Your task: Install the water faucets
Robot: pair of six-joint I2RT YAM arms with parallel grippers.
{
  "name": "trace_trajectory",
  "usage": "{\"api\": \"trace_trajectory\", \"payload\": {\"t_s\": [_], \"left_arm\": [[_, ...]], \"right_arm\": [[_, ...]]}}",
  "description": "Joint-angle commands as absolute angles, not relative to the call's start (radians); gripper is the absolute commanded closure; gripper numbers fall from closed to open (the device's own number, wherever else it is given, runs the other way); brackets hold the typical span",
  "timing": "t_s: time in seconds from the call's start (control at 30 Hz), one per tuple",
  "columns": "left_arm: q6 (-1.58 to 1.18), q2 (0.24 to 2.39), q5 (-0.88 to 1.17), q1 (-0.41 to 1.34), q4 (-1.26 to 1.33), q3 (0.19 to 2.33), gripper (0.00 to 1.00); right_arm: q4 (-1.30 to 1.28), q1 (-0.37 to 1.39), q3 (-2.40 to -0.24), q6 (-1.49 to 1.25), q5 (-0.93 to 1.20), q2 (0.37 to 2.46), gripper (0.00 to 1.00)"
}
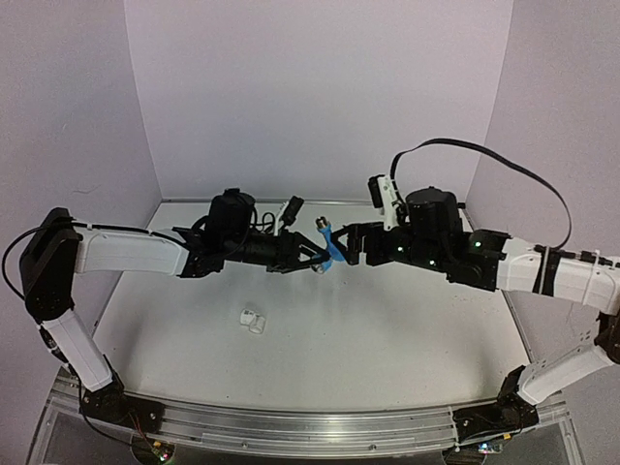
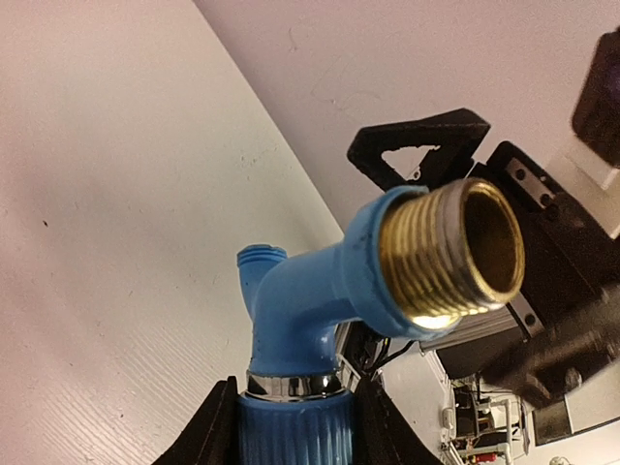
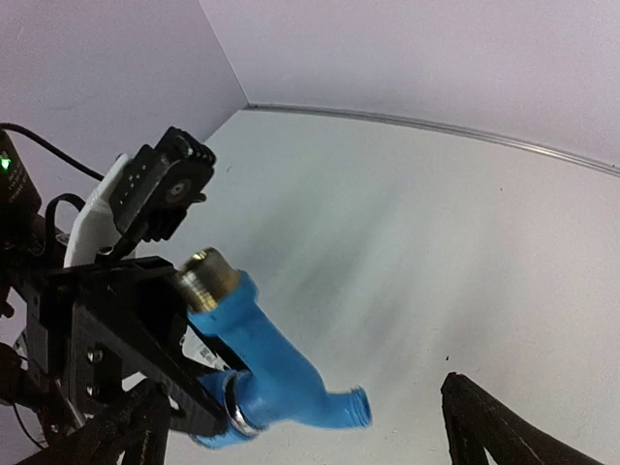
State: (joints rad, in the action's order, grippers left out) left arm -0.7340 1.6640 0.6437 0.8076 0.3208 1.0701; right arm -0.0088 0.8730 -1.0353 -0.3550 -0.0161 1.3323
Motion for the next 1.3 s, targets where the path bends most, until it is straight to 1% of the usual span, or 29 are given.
{"api": "trace_trajectory", "payload": {"t_s": [0.0, 0.07, 0.17, 0.33, 0.57, 0.7, 0.77, 0.8, 0.83, 0.87, 0.93, 0.97, 1.1, 1.17, 1.2, 1.27], "left_arm": [[-0.811, 1.538, 0.754, 0.744, 0.668, 0.989, 1.0], [-0.839, 1.515, 0.777, 0.733, 0.761, 0.972, 1.0], [-0.881, 1.508, 0.811, 0.732, 0.861, 0.974, 1.0], [-1.007, 1.533, 0.86, 0.733, 1.026, 0.985, 1.0], [-1.148, 1.602, 0.871, 0.772, 1.216, 0.993, 1.0], [-1.211, 1.649, 0.872, 0.788, 1.301, 0.997, 1.0], [-1.245, 1.668, 0.869, 0.789, 1.355, 0.991, 1.0], [-1.255, 1.677, 0.869, 0.788, 1.368, 0.993, 1.0], [-1.261, 1.682, 0.868, 0.789, 1.376, 0.994, 1.0], [-1.264, 1.686, 0.866, 0.79, 1.382, 0.994, 1.0], [-1.266, 1.693, 0.863, 0.791, 1.39, 0.994, 1.0], [-1.267, 1.697, 0.861, 0.793, 1.393, 0.993, 1.0], [-1.275, 1.715, 0.856, 0.799, 1.404, 0.997, 1.0], [-1.281, 1.723, 0.856, 0.801, 1.409, 1.0, 1.0], [-1.283, 1.725, 0.856, 0.802, 1.412, 1.001, 1.0], [-1.284, 1.731, 0.857, 0.804, 1.415, 1.003, 1.0]], "right_arm": [[0.069, 0.838, -1.015, -0.448, 0.071, 1.246, 0.02], [0.13, 0.834, -1.005, -0.479, 0.109, 1.231, 0.02], [0.23, 0.827, -1.005, -0.523, 0.225, 1.235, 0.02], [0.528, 0.814, -0.969, -0.581, 0.456, 1.279, 0.02], [0.787, 0.814, -0.966, -0.663, 0.542, 1.376, 0.03], [0.986, 0.814, -0.928, -0.725, 0.54, 1.411, 0.03], [1.027, 0.815, -0.926, -0.744, 0.535, 1.427, 0.08], [1.03, 0.815, -0.94, -0.753, 0.544, 1.438, 0.13], [1.03, 0.815, -0.952, -0.759, 0.551, 1.453, 0.19], [1.032, 0.816, -0.961, -0.773, 0.555, 1.464, 0.31], [1.045, 0.816, -0.969, -0.804, 0.557, 1.487, 0.49], [1.06, 0.816, -0.971, -0.816, 0.558, 1.499, 0.5], [1.137, 0.817, -0.981, -0.887, 0.566, 1.538, 0.48], [1.157, 0.817, -0.991, -0.917, 0.573, 1.559, 0.5], [1.178, 0.816, -0.991, -0.927, 0.576, 1.567, 0.55], [1.214, 0.816, -0.981, -0.939, 0.573, 1.576, 0.69]]}}
